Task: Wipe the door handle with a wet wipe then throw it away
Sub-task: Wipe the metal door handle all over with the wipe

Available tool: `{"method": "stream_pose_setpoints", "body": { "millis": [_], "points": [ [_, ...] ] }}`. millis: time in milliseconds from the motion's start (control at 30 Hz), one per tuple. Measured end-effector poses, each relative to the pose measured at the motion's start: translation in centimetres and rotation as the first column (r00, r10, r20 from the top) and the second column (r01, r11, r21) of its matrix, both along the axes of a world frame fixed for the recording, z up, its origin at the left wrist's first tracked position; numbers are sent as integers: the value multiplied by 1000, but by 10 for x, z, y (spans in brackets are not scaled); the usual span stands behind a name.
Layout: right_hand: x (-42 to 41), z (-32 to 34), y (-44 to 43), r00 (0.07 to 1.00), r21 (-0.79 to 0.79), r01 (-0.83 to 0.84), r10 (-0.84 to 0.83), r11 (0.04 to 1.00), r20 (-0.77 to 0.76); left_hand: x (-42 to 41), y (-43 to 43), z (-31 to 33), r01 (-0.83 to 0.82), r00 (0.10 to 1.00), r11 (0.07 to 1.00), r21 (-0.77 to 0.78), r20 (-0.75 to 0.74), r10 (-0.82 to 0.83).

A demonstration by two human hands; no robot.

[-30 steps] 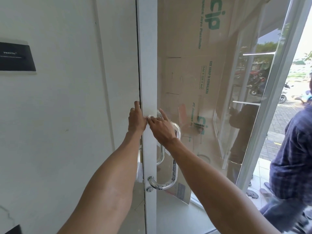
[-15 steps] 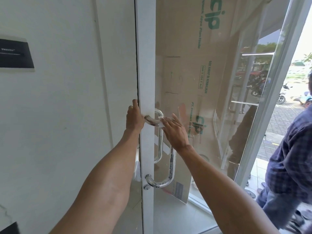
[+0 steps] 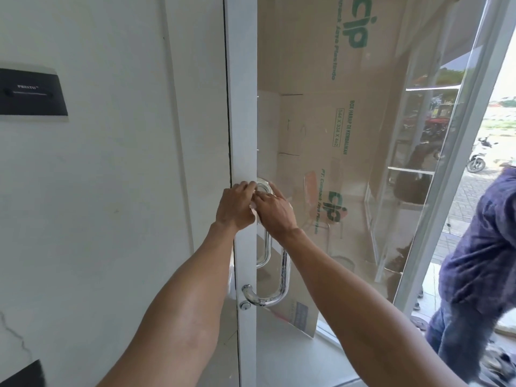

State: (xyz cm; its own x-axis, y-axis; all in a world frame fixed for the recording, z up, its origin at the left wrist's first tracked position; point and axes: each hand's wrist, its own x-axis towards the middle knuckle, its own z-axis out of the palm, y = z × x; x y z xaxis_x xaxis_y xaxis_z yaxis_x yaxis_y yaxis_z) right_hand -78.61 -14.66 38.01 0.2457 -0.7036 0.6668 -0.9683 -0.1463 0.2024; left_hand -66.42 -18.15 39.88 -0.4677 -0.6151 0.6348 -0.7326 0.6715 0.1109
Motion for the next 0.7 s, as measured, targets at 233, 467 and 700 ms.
{"method": "stream_pose_setpoints", "body": {
  "millis": [233, 467, 700],
  "points": [
    [-51, -21, 19, 948, -20, 82, -72, 996, 309, -5, 0, -1, 8, 988, 997, 78, -152, 4],
    [-43, -16, 13, 961, 12, 38, -39, 999, 275, -15, 7, -4, -6, 969, 993, 120, -246, 36],
    [-21, -3, 0, 984, 1, -132, 131, 991, 120, -15, 7, -2, 19, 965, 990, 142, -262, 19]
  ]
}}
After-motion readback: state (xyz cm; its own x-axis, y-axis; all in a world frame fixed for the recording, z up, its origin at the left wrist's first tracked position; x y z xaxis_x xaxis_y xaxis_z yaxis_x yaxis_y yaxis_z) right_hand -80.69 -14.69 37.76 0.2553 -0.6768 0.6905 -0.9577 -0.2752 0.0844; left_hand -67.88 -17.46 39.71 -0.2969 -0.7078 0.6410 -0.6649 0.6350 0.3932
